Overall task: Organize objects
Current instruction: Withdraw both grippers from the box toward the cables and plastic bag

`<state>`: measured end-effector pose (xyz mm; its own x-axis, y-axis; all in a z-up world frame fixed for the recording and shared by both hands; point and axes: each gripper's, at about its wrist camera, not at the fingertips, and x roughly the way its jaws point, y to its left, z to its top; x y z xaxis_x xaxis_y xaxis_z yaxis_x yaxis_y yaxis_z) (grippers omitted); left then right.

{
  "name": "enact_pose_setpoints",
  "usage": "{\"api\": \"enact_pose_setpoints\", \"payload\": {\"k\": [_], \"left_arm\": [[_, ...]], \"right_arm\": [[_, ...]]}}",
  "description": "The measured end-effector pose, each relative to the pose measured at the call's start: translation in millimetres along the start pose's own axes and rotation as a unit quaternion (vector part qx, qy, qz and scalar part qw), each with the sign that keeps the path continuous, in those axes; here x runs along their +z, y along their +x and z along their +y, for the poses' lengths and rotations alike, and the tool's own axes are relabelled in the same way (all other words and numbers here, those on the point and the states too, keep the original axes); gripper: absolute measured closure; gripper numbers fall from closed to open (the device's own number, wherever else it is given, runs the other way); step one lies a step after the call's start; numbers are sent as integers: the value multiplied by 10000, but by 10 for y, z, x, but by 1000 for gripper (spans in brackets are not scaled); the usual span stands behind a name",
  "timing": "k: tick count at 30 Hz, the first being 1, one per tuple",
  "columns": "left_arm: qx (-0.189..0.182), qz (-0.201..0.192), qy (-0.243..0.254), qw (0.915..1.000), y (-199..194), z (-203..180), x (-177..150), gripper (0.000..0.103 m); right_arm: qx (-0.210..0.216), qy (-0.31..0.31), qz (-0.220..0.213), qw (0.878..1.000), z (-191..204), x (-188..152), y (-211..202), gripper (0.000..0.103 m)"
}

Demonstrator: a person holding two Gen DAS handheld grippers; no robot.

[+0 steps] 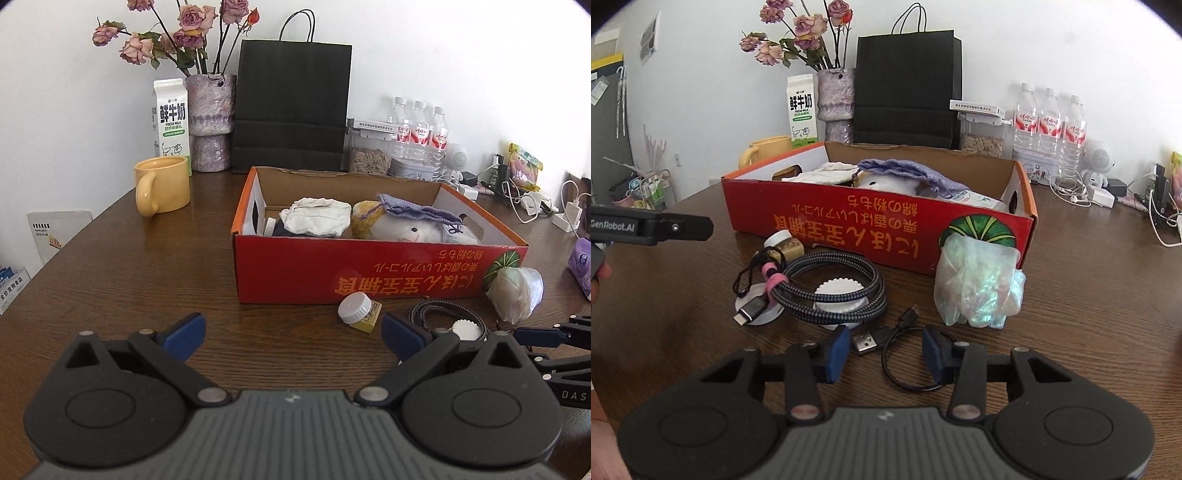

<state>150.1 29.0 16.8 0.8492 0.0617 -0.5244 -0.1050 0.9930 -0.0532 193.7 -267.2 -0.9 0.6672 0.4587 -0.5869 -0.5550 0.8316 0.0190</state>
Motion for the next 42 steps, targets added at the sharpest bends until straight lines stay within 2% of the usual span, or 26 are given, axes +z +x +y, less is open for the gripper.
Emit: {"api": "enact_pose_setpoints", "payload": {"k": [4, 6, 8, 14, 23, 33, 42], "left_arm": [[11, 56, -44, 10000, 25, 26, -11, 0], [-2, 50, -62, 10000, 28, 33, -9, 0], [-23, 38, -80, 10000, 33, 30, -6, 0], [-10, 89, -126, 9999, 89, 14, -7, 0], [-96, 184, -356, 9992, 283, -47, 66, 0], [-142, 341, -484, 9981, 605, -191, 151, 3], [-390, 488, -624, 9961, 734, -206, 106, 43]], "right_arm": [[-16, 13, 2, 10000, 15, -12, 52, 61], [-5, 22, -26, 10000, 2, -16, 53, 66], [0, 14, -74, 10000, -7, -28, 45, 77], [-91, -2, -182, 9998, 11, -55, 9, 78], [-402, 313, -656, 9965, -69, -70, -119, 78], [-431, 312, -684, 9962, -65, -77, -120, 78], [-414, 329, -695, 9962, -69, -69, -109, 78]]}}
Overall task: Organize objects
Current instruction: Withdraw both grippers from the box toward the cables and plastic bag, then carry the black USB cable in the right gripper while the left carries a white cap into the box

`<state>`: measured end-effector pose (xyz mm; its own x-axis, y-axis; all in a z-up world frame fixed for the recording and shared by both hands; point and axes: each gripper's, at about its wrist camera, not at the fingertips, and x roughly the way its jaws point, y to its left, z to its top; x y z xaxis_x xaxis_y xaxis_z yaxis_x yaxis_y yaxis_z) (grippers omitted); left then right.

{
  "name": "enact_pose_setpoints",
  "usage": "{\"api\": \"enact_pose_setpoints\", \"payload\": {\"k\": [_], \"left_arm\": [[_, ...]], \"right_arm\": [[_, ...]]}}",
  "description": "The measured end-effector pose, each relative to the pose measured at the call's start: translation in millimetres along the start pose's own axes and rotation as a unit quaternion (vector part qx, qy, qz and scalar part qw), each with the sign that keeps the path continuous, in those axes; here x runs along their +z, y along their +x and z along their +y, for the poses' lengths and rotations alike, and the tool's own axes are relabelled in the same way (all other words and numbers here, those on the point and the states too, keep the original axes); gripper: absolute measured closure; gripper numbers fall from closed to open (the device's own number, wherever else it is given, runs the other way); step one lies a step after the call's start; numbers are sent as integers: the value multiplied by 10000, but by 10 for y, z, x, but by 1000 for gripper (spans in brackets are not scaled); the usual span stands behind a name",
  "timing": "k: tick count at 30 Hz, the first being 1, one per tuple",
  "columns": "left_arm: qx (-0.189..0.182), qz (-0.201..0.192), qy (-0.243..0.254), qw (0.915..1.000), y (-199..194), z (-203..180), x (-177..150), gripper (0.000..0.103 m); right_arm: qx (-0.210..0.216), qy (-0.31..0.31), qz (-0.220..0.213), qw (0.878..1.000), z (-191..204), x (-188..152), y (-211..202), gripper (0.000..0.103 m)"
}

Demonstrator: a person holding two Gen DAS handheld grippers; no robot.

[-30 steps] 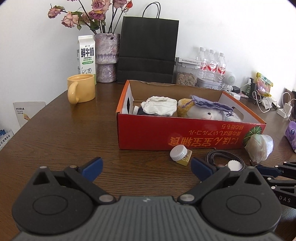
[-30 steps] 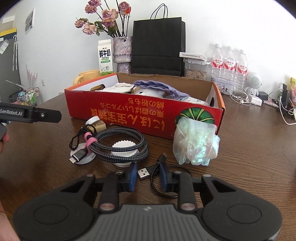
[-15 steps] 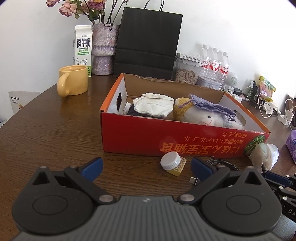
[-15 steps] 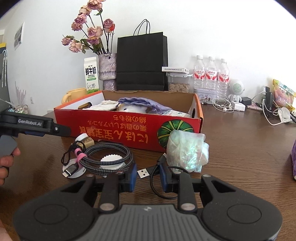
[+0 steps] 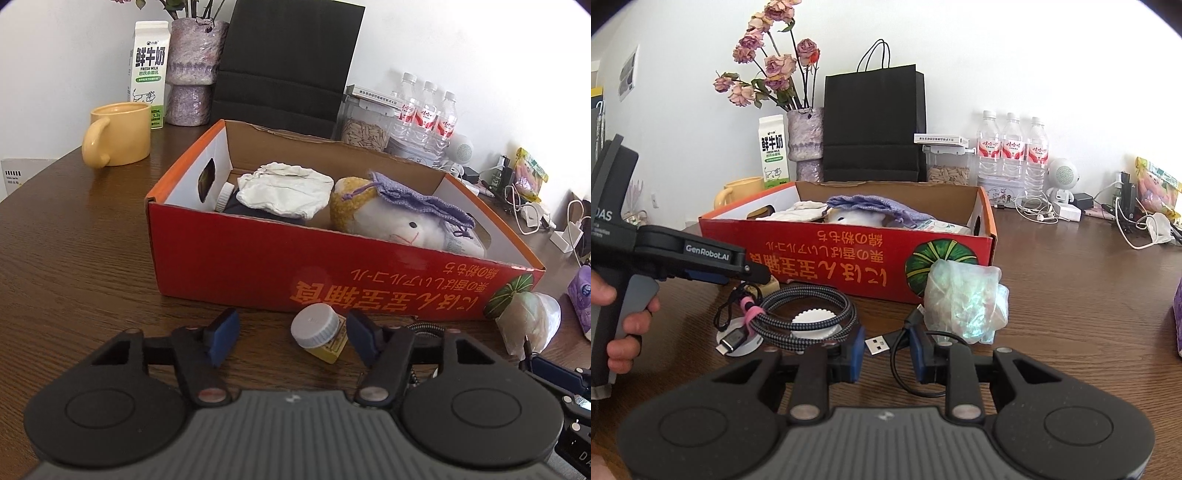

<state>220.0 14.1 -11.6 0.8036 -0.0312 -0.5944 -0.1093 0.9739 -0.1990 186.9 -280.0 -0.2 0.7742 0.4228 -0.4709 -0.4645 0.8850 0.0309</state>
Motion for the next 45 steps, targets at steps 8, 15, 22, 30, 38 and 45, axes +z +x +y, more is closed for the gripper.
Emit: {"api": "enact_pose_setpoints", "payload": {"k": [8, 15, 22, 30, 38, 45], "left_arm": [[-273, -88, -17, 9996, -27, -22, -35, 73], [-222, -197, -35, 9996, -111, -11, -44, 73], [-285, -403, 92, 9987, -319, -9, -58, 73], [-360, -676, 160, 9969, -537, -17, -5, 73], [-463, -968, 248, 9939, -659, -98, 122, 73], [-460, -1220, 338, 9909, -667, -148, 299, 73]], "right_arm": [[-9, -6, 1, 10000, -4, 3, 8, 78], [-53, -46, -17, 10000, 11, -9, 3, 78], [90, -78, -94, 9999, 89, -29, -56, 78], [320, -209, -321, 9988, 258, 92, -152, 78], [345, -352, -690, 9964, 342, 398, -164, 78], [284, -412, -898, 9947, 366, 651, -62, 78]]}}
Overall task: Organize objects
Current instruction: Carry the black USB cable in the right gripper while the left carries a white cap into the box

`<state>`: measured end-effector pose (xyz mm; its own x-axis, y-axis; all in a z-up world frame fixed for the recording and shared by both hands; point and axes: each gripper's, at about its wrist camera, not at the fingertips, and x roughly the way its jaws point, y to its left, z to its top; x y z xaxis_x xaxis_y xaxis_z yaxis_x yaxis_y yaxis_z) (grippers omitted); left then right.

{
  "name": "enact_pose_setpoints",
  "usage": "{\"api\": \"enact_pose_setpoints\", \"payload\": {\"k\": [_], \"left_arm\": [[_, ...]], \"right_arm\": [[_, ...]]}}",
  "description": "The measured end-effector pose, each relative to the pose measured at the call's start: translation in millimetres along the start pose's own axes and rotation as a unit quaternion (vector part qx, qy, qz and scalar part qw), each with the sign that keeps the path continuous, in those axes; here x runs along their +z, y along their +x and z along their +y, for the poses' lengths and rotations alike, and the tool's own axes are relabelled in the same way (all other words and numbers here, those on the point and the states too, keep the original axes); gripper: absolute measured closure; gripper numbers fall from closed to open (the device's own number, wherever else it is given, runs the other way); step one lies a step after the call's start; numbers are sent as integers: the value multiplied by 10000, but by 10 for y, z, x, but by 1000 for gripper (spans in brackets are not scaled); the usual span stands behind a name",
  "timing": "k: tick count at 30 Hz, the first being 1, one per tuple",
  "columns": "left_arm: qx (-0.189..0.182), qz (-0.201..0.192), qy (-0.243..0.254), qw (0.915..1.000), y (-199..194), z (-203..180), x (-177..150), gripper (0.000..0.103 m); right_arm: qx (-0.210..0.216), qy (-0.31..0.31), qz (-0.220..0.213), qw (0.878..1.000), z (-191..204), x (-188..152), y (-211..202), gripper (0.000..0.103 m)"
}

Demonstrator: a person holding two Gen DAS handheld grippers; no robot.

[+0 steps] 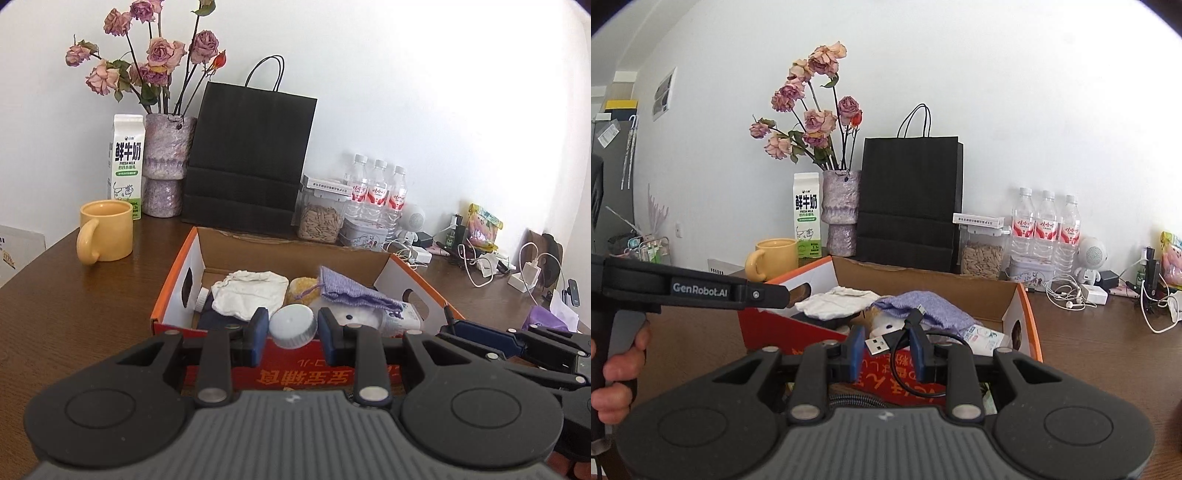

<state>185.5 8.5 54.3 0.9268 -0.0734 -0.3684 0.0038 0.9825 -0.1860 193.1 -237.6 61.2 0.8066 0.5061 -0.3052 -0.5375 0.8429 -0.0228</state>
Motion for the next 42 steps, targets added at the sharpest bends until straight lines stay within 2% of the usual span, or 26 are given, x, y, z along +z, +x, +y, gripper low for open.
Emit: {"api": "enact_pose_setpoints", "payload": {"k": [9, 19, 26, 33, 34, 35, 36, 37, 38, 39, 40, 41, 42], "left_arm": [[74, -132, -22, 9999, 195, 28, 133, 73], [222, -118, -17, 9997, 641, 50, 299, 73], [357, -220, 77, 9991, 915, 19, 401, 73], [646, -202, 142, 9976, 1032, 15, 335, 73], [684, -209, 147, 9973, 1028, 16, 329, 69], [714, -217, 176, 9971, 1020, 14, 321, 54], [749, -235, 188, 9967, 1009, 13, 311, 45], [770, -261, 170, 9965, 995, 20, 303, 33], [777, -274, 143, 9965, 980, 29, 300, 27], [781, -289, 101, 9965, 962, 42, 301, 22], [791, -320, 56, 9963, 946, 58, 304, 8], [831, -389, 25, 9958, 923, 69, 302, 0], [877, -475, 13, 9950, 895, 71, 296, 0]], "right_arm": [[-151, 145, -157, 9997, -144, 197, 298, 78], [-218, 426, -156, 9987, -355, 349, 802, 78], [-293, 484, -16, 9984, -457, 313, 1074, 78], [-453, 540, 152, 9974, -484, 224, 1161, 77], [-474, 554, 153, 9972, -483, 219, 1155, 77], [-508, 576, 139, 9969, -487, 213, 1150, 72], [-557, 591, 133, 9966, -493, 211, 1145, 65], [-609, 593, 117, 9963, -495, 207, 1132, 48], [-652, 583, 86, 9961, -496, 201, 1121, 30], [-694, 571, 52, 9959, -494, 196, 1108, 22], [-727, 557, 25, 9958, -491, 191, 1097, 12], [-752, 544, 10, 9957, -489, 185, 1087, 9], [-766, 543, 1, 9956, -487, 179, 1083, 8]]}}
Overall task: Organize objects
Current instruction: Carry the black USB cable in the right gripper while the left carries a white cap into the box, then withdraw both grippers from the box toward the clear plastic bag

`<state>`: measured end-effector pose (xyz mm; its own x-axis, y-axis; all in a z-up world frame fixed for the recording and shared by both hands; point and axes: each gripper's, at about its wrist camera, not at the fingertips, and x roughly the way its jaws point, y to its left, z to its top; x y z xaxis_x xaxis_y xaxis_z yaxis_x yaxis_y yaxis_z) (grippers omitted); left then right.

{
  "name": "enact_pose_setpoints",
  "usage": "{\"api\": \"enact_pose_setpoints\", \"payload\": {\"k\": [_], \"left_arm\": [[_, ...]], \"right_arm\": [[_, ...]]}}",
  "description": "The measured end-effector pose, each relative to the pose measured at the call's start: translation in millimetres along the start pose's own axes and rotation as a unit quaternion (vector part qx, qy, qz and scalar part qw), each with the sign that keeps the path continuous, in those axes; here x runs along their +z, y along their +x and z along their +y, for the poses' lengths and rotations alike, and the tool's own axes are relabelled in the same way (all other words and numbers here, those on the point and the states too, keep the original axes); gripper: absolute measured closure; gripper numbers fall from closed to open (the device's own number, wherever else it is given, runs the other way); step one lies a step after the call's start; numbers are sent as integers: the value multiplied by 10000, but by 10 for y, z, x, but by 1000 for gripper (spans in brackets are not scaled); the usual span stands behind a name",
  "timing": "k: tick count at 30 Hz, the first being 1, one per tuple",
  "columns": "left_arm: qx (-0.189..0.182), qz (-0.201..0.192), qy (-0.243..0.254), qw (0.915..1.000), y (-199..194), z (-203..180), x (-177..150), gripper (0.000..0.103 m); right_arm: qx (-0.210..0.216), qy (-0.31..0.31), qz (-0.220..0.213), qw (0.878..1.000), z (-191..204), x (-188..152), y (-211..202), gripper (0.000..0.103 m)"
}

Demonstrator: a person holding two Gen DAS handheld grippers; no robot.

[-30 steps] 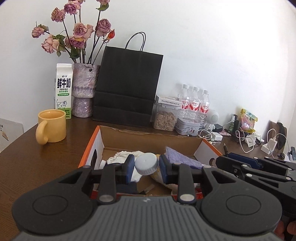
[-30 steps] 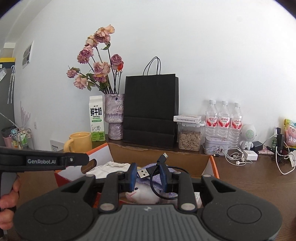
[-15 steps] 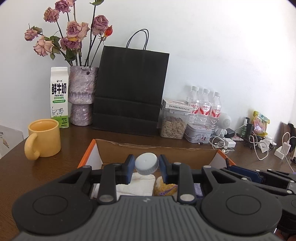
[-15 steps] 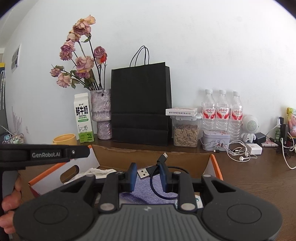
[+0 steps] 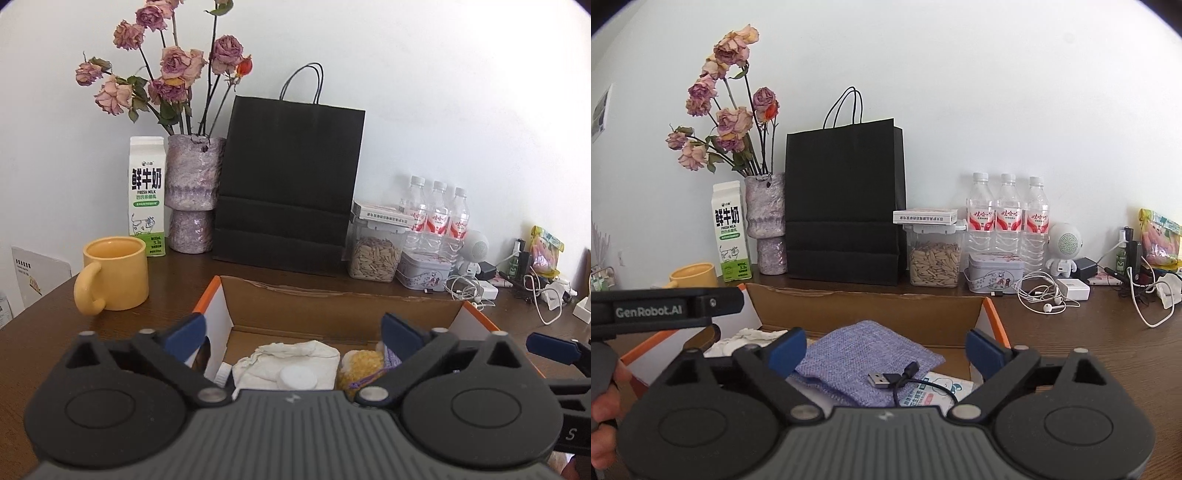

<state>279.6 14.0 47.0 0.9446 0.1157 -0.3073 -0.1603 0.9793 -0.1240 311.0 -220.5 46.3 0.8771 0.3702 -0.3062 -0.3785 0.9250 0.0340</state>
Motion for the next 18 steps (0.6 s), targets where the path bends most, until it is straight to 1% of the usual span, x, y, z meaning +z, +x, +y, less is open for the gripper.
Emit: {"api": "enact_pose_setpoints", "payload": {"k": [1, 8, 18], "left_arm": [[17, -45, 2, 10000, -16, 3, 1, 0], [20, -18, -9, 10000, -12, 6, 2, 0], [-5, 10, -39, 10000, -33, 32, -32, 0]], "right_arm": [[1, 8, -5, 10000, -4, -4, -2, 6], [-4, 7, 2, 10000, 2, -16, -12, 1], [-25, 48, -138, 9999, 6, -11, -85, 0]]}}
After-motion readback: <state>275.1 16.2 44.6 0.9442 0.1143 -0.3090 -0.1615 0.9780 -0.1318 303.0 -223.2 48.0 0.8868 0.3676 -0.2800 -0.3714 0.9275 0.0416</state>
